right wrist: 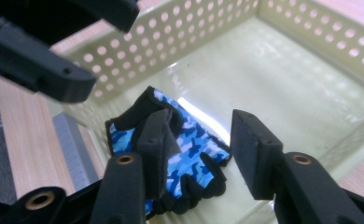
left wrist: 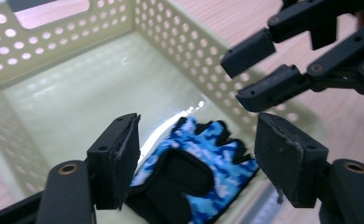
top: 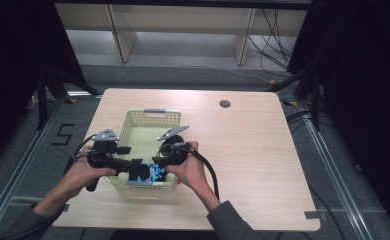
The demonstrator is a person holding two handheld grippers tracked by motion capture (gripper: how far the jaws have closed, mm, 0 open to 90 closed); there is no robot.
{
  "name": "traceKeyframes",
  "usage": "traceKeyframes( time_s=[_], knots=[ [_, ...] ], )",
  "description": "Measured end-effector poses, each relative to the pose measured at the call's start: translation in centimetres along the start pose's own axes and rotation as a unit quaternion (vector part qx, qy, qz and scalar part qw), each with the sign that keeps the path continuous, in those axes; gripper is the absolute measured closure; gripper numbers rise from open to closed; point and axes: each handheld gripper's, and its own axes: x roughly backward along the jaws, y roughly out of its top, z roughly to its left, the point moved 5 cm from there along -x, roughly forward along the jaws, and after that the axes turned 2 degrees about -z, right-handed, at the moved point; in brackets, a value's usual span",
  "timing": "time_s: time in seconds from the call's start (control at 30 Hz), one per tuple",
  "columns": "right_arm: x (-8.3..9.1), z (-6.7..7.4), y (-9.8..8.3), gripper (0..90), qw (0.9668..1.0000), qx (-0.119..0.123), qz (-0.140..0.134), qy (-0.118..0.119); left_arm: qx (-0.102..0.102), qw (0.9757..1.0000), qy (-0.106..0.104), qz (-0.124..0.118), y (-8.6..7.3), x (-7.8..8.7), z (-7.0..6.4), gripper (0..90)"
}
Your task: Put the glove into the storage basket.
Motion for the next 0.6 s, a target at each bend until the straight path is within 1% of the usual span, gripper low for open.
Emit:
traceKeyframes(
  time_s=[0.03, 0.07, 0.1, 0.13, 0.17, 0.2, 0.27, 0.3, 0.33, 0.37, 0.4, 0.43, 0.47, 0.5, 0.53, 0.57, 0.6],
  knots=[
    [0.4, 0.0, 0.0, 57.5, 0.9999, 0.000, -0.009, 0.005, 0.001, 1.0000, -0.005, -0.004, 0.0, 0.1, -0.3, 29.3],
    [0.9, 0.0, -0.1, 56.7, 0.9999, -0.001, -0.006, 0.008, 0.003, 0.9999, -0.008, -0.010, 0.0, 0.3, -0.7, 28.6],
    [1.3, 0.0, -0.2, 55.1, 0.9998, 0.000, -0.016, 0.012, 0.007, 0.9998, -0.013, -0.014, 0.0, 0.5, -1.1, 27.5],
    [1.6, 0.0, -0.3, 53.5, 0.9996, 0.000, -0.025, 0.013, 0.006, 0.9998, -0.016, -0.014, -0.1, 0.6, -1.5, 25.9],
    [2.1, -0.1, -0.4, 53.0, 0.9996, 0.003, -0.021, 0.016, 0.007, 0.9996, -0.021, -0.019, -0.1, 0.7, -1.9, 24.9],
    [2.4, -0.2, -0.5, 51.9, 0.9995, 0.005, -0.027, 0.014, 0.007, 0.9995, -0.020, -0.022, -0.2, 0.8, -2.4, 23.5],
    [3.1, -0.2, -0.9, 49.2, 0.9991, 0.001, -0.036, 0.021, 0.003, 0.9991, -0.030, -0.029, -0.3, 1.1, -3.4, 22.2],
    [3.7, -0.3, -1.1, 47.5, 0.9991, -0.001, -0.039, 0.019, 0.008, 0.9987, -0.037, -0.033, -0.4, 1.2, -4.0, 21.4],
    [4.0, -0.3, -1.2, 46.0, 0.9985, -0.001, -0.047, 0.027, 0.009, 0.9985, -0.041, -0.034, -0.5, 1.2, -4.4, 20.1],
    [4.3, -0.5, -1.3, 44.9, 0.9983, 0.003, -0.054, 0.022, 0.010, 0.9983, -0.046, -0.035, -0.6, 1.3, -4.8, 19.6],
    [4.7, -0.5, -1.5, 44.4, 0.9983, -0.003, -0.055, 0.017, 0.007, 0.9982, -0.049, -0.035, -0.8, 1.3, -5.4, 19.5],
    [5.1, -0.7, -1.8, 43.6, 0.9978, -0.004, -0.062, 0.022, 0.009, 0.9979, -0.051, -0.039, -0.9, 1.2, -5.8, 18.2],
    [5.5, -0.7, -1.9, 43.2, 0.9977, -0.007, -0.065, 0.018, 0.006, 0.9971, -0.064, -0.040, -1.1, 1.1, -6.4, 17.5],
    [5.9, -0.8, -2.1, 42.8, 0.9973, -0.010, -0.070, 0.017, 0.005, 0.9971, -0.067, -0.035, -1.3, 1.1, -6.8, 17.4],
    [6.2, -0.7, -2.3, 42.5, 0.9971, -0.016, -0.072, 0.020, -0.001, 0.9970, -0.067, -0.039, -1.4, 1.0, -7.1, 17.4],
    [6.4, -0.9, -2.4, 42.2, 0.9964, -0.011, -0.081, 0.022, -0.006, 0.9968, -0.070, -0.038, -1.6, 0.9, -7.5, 17.2],
    [6.8, -1.0, -2.6, 41.9, 0.9963, -0.013, -0.083, 0.021, -0.006, 0.9965, -0.075, -0.038, -1.7, 0.8, -7.8, 17.1]
  ],
)
